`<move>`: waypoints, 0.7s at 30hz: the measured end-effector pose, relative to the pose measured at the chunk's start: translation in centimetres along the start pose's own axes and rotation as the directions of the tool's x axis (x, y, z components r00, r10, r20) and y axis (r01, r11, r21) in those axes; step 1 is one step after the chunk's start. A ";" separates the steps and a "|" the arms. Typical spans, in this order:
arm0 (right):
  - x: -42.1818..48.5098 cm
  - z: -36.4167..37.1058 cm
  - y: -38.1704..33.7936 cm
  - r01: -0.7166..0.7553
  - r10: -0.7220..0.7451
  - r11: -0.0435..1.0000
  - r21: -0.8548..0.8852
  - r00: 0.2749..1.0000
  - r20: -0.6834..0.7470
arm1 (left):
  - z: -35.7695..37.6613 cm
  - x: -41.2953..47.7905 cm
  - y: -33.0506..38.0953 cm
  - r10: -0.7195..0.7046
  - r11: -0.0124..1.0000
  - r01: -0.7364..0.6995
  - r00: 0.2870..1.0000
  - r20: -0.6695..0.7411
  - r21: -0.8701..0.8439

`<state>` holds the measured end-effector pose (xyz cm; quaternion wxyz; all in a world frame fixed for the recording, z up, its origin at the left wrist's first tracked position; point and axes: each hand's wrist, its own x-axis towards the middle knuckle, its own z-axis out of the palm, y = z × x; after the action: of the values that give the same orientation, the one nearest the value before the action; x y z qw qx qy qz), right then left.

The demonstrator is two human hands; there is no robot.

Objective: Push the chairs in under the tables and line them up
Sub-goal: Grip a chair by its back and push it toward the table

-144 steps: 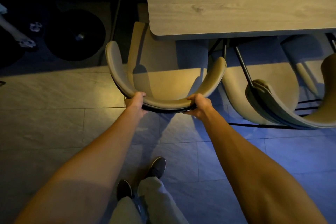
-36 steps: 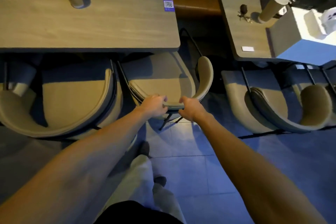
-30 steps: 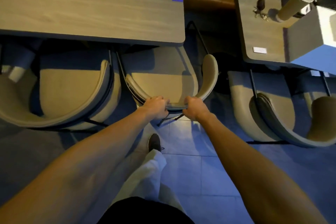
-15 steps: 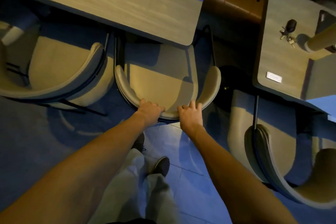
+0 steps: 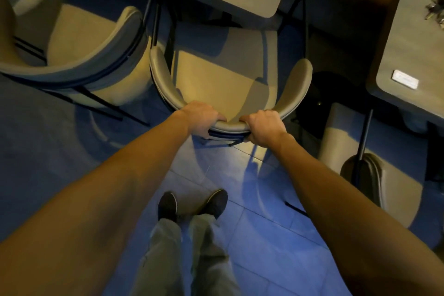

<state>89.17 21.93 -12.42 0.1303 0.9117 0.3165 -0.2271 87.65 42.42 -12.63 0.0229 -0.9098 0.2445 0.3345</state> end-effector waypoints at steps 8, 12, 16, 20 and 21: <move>-2.5 0.1 -2.3 -0.053 0.053 0.998 0.028 0.999 -0.005 | 1.6 -1.6 1.3 0.007 1.000 -0.008 0.997 -0.074 -0.023; -4.7 1.0 -4.4 -0.094 0.094 0.995 0.042 0.996 -0.008 | 2.6 -3.2 2.2 0.049 0.999 -0.048 0.995 -0.087 0.014; -6.6 1.9 -6.6 -0.139 0.142 0.986 0.091 0.990 -0.024 | 3.1 -4.4 2.6 0.092 0.994 -0.087 0.993 -0.078 0.067; -7.7 2.6 -8.1 -0.185 0.190 0.974 0.131 0.981 -0.028 | 3.3 -5.0 2.7 0.128 0.984 -0.114 0.987 -0.100 0.134; -7.9 2.8 -8.5 -0.196 0.202 0.971 0.136 0.979 -0.030 | 3.3 -5.1 2.7 0.139 0.982 -0.124 0.985 -0.098 0.141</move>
<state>77.38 23.30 -11.71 0.0848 0.9502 0.2106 -0.2135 81.11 42.92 -11.69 0.0488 -0.9048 0.3271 0.2684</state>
